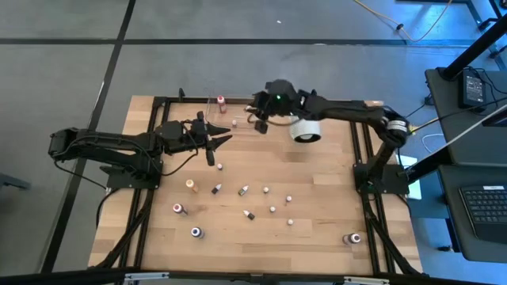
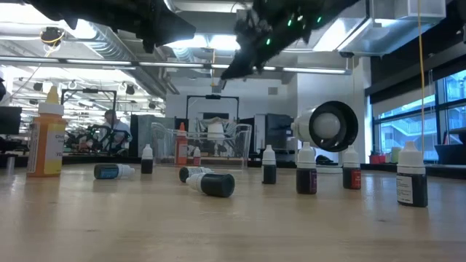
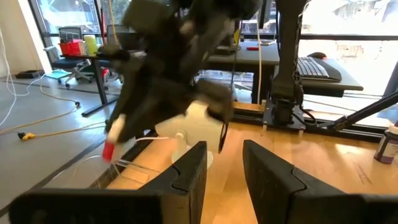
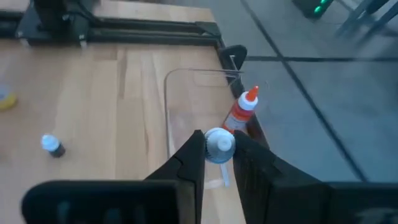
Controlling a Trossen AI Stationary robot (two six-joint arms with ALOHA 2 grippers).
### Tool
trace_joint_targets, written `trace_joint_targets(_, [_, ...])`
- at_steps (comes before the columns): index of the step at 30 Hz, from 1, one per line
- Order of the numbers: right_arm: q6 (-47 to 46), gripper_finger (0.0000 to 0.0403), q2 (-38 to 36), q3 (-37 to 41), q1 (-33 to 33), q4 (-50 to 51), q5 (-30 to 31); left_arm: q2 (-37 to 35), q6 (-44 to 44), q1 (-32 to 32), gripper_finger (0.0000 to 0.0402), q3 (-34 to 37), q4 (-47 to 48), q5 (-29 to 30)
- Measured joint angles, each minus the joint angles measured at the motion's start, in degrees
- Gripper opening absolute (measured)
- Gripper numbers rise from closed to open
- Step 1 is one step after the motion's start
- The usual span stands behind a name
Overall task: Pick & Place food coloring
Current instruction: Put the red food coloring bottle into the transparent bin
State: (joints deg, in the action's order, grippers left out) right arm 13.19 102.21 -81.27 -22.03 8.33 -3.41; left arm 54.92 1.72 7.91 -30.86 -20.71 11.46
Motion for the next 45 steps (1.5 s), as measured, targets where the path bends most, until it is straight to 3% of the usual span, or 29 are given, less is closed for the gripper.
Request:
trace_joint_targets(12, [-1.6, 0.0073, 13.4, -1.9, -3.3, -1.0, -1.7, 0.0, -1.0, 0.1, 0.0099, 0.0, 0.2, 0.7])
trace_joint_targets(45, [-3.9, 0.0078, 14.5, -2.0, -3.4, 0.5, -1.8, 0.0, -1.0, 0.1, 0.0102, 0.0, 0.4, 1.5])
